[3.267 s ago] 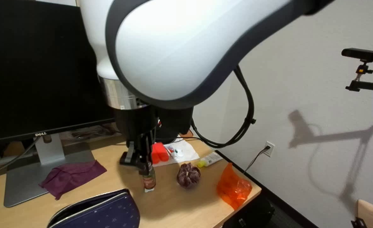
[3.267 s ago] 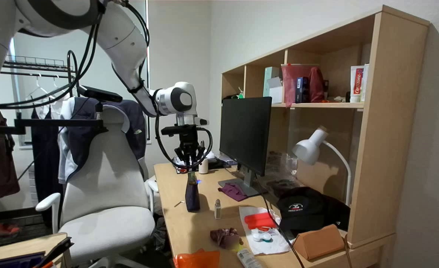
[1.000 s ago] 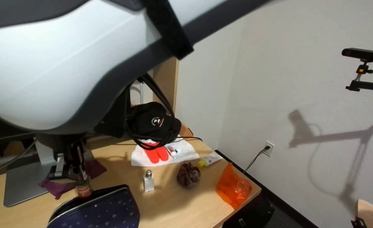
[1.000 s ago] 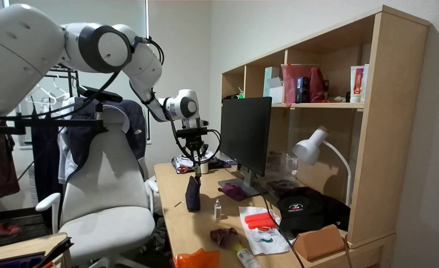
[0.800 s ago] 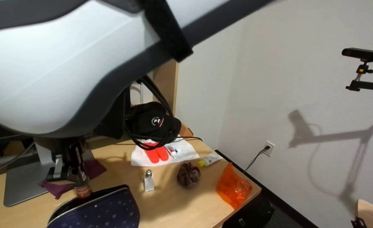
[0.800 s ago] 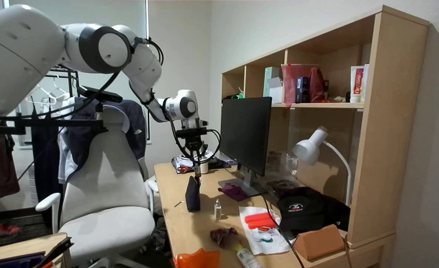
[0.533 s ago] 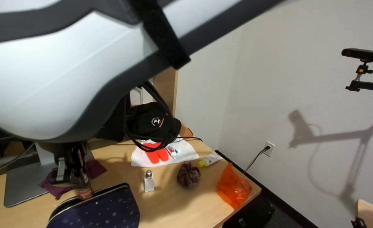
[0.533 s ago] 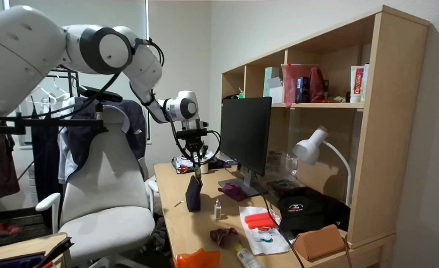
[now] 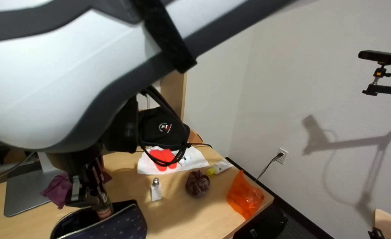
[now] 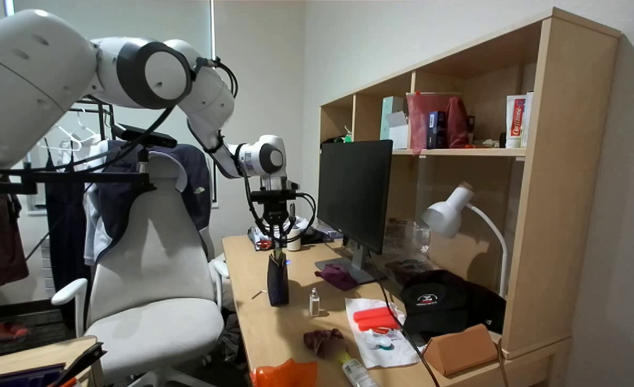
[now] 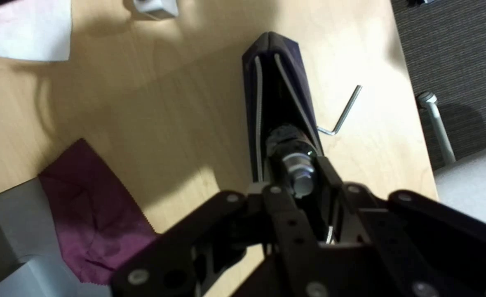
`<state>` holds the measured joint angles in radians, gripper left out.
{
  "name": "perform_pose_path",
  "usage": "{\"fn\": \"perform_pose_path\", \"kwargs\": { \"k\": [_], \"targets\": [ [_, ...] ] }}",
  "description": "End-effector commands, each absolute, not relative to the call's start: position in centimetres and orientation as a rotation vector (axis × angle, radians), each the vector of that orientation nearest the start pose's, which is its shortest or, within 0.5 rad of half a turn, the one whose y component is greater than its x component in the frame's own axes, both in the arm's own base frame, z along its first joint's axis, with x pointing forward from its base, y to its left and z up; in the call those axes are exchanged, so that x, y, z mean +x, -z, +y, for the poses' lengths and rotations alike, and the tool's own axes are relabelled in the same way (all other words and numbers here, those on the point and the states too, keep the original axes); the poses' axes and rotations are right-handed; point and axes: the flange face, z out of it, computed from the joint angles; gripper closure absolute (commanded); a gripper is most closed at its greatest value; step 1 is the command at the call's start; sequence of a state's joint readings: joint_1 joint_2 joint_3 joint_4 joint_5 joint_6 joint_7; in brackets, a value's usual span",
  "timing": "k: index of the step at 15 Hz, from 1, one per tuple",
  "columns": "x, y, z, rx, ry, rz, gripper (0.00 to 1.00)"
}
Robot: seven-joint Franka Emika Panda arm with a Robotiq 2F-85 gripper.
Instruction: Pick the black bottle and put it in the purse
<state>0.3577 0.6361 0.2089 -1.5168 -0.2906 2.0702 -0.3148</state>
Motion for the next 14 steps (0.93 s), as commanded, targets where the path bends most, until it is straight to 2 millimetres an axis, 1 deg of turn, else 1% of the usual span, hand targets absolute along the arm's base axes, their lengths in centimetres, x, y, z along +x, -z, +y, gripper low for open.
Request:
{"fn": "perform_pose_path", "kwargs": {
  "k": [1, 2, 3, 4, 5, 6, 10, 11, 13, 14],
  "targets": [
    [60.5, -28.6, 33.9, -2.826, -0.212, -1.511, 0.87],
    [60.5, -28.3, 33.8, -2.824, -0.232, -1.503, 0.87],
    [60.6, -28.2, 33.6, -2.836, -0.24, -1.482, 0.81],
    [60.7, -28.1, 33.4, -2.84, -0.249, -1.463, 0.52],
    [60.8, -28.1, 33.2, -2.849, -0.247, -1.452, 0.52],
    [60.9, -28.0, 33.0, -2.853, -0.248, -1.44, 0.47],
    [61.2, -28.2, 32.2, -2.863, -0.242, -1.413, 0.22],
    [61.3, -28.4, 32.0, -2.866, -0.243, -1.408, 0.14],
    [61.2, -28.8, 31.7, -2.877, -0.233, -1.395, 0.02],
    [61.1, -29.0, 31.4, -2.885, -0.226, -1.381, 0.0]
  ]
}}
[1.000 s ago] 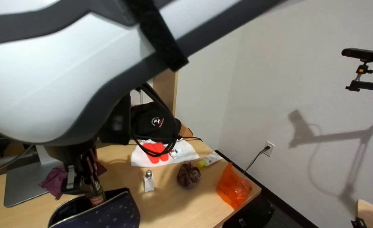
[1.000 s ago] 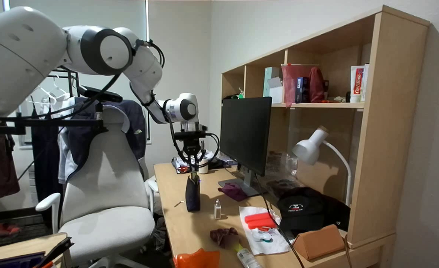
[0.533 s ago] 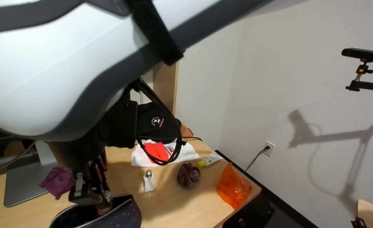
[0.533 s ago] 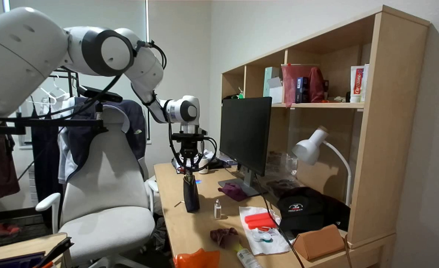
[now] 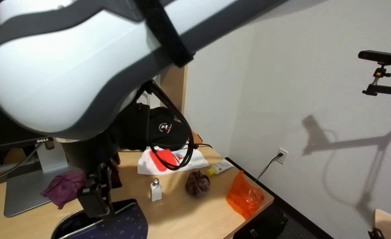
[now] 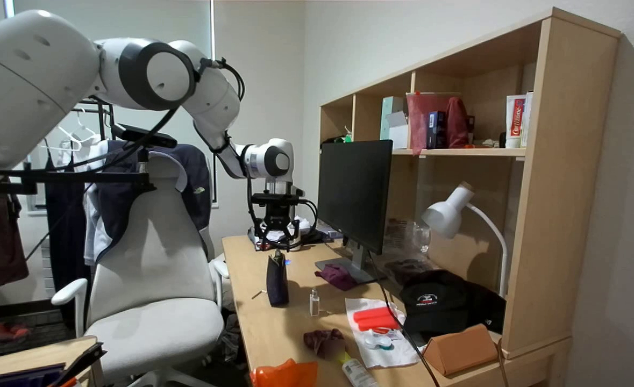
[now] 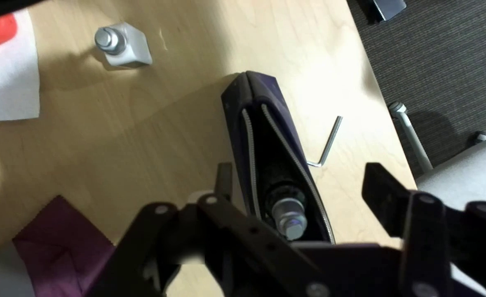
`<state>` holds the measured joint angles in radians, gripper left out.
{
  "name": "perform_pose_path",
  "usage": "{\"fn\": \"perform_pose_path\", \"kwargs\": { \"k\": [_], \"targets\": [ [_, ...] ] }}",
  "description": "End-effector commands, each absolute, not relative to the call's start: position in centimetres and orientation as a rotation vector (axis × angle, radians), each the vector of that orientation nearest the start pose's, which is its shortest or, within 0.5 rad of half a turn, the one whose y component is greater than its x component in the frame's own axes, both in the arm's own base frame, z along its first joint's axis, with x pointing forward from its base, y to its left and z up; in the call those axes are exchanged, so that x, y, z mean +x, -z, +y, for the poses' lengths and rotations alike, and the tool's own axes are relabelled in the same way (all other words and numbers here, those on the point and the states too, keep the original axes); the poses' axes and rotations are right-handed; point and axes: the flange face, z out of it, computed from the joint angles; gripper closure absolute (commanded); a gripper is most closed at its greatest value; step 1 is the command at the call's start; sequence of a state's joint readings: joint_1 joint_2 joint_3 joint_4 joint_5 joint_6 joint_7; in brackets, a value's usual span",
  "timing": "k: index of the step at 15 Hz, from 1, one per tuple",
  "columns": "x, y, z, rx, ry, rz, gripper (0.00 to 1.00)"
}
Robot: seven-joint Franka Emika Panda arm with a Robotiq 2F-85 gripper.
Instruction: Pick the black bottle and put it in the purse
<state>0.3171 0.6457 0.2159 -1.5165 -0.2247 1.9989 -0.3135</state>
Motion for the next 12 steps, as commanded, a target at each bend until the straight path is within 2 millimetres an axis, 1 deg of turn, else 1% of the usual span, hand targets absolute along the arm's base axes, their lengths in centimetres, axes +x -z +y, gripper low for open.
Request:
{"fn": "perform_pose_path", "kwargs": {
  "k": [1, 4, 6, 10, 12],
  "targets": [
    [61.0, -29.3, 30.9, -2.897, -0.228, -1.359, 0.0],
    [60.9, -30.5, 28.4, -2.94, -0.233, -1.247, 0.0],
    [60.6, -31.3, 26.0, -2.955, -0.241, -1.15, 0.0],
    [59.4, -32.1, 19.7, -3.01, -0.247, -0.866, 0.0],
    [58.6, -31.9, 16.5, -3.025, -0.276, -0.725, 0.0]
  ]
}}
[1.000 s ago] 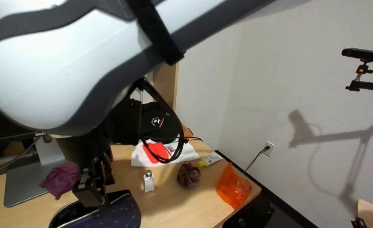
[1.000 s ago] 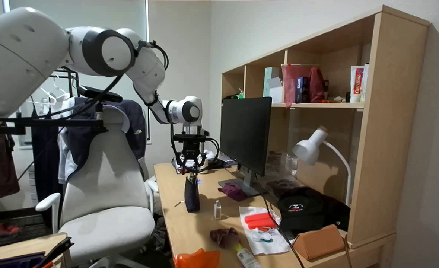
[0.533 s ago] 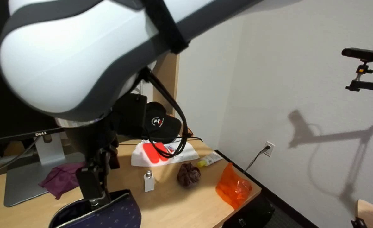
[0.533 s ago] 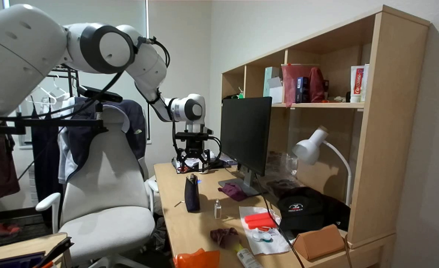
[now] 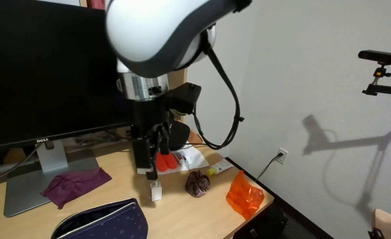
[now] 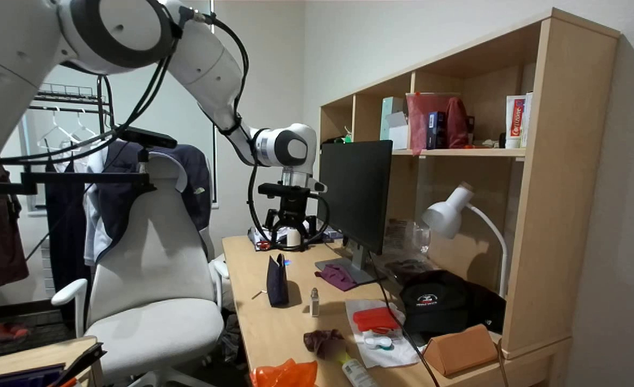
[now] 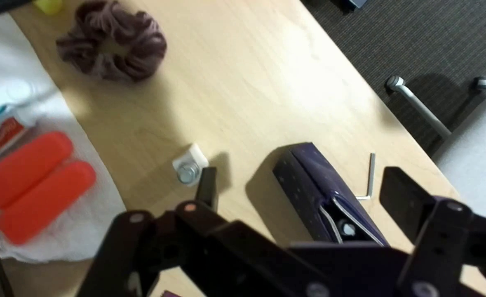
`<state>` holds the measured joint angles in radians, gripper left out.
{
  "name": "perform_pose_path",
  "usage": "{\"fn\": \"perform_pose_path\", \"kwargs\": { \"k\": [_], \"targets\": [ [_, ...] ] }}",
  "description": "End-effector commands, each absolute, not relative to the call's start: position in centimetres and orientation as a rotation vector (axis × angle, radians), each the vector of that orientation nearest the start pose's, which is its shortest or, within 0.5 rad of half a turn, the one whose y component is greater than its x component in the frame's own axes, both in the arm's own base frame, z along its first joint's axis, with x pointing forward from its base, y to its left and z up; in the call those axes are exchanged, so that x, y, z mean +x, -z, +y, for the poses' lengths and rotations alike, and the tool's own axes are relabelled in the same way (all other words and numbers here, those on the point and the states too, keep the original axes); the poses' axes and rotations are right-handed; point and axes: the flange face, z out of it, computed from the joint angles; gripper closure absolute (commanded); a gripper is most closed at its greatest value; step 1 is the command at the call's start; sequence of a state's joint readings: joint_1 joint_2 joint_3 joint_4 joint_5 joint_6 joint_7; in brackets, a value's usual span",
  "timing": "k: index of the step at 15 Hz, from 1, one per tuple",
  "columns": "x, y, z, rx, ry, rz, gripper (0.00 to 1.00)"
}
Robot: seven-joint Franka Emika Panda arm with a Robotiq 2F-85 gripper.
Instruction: Pick the black bottle and put it in the purse
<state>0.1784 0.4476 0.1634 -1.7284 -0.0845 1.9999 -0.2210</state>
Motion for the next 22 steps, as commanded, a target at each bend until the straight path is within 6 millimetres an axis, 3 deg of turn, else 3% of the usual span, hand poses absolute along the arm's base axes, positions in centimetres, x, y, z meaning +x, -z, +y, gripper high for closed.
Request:
{"fn": "perform_pose_path", "kwargs": {
  "k": [1, 5, 9, 13, 14, 17, 22],
  "targets": [
    [58.3, -31.7, 15.1, -3.026, -0.292, -0.673, 0.0],
    [57.1, -31.0, 11.1, -3.057, -0.29, -0.435, 0.0],
    [56.4, -30.6, 9.4, -3.097, -0.063, -0.31, 0.0],
    [54.7, -29.9, 8.3, -3.101, 0.123, -0.216, 0.0],
    [56.6, -29.4, 8.9, -3.106, 0.046, -0.28, 0.0],
    [55.5, -29.2, 8.5, -3.109, 0.085, -0.256, 0.0],
    [55.5, -29.6, 8.5, -3.109, 0.094, -0.251, 0.0]
  ]
}}
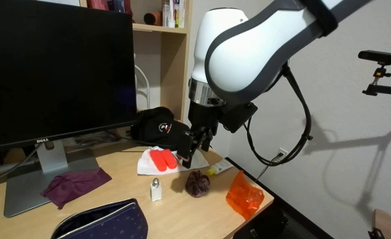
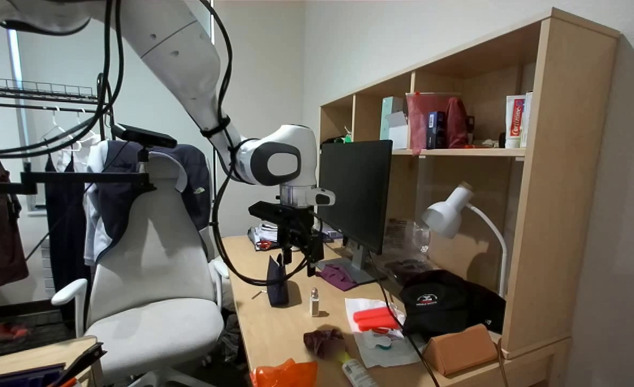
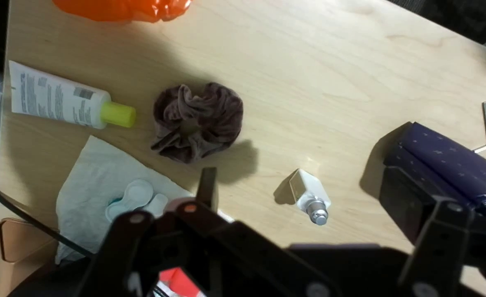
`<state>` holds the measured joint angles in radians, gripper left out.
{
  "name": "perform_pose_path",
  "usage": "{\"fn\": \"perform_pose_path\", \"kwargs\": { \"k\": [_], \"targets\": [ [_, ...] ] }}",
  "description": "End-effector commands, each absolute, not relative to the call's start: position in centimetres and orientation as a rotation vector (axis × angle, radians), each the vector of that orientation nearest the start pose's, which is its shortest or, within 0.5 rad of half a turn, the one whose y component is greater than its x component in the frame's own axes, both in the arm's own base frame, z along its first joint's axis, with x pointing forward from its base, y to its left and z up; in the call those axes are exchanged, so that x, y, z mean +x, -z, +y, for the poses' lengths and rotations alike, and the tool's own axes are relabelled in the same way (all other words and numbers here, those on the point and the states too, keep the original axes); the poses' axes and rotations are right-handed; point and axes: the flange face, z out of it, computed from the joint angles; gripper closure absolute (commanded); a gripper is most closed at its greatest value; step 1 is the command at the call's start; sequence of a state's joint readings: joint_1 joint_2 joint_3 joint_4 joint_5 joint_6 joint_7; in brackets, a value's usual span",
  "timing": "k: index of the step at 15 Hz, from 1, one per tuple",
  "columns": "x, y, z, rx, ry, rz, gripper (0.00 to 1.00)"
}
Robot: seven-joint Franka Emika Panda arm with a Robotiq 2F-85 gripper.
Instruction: Pick the black bottle and put it in the purse
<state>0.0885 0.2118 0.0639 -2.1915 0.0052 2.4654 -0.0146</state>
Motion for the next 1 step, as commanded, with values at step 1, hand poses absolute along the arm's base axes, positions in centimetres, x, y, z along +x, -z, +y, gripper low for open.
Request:
{"fn": "perform_pose_path", "kwargs": {
  "k": [1],
  "targets": [
    [55.48, -29.57, 8.5, -3.109, 0.094, -0.251, 0.0]
  ]
}}
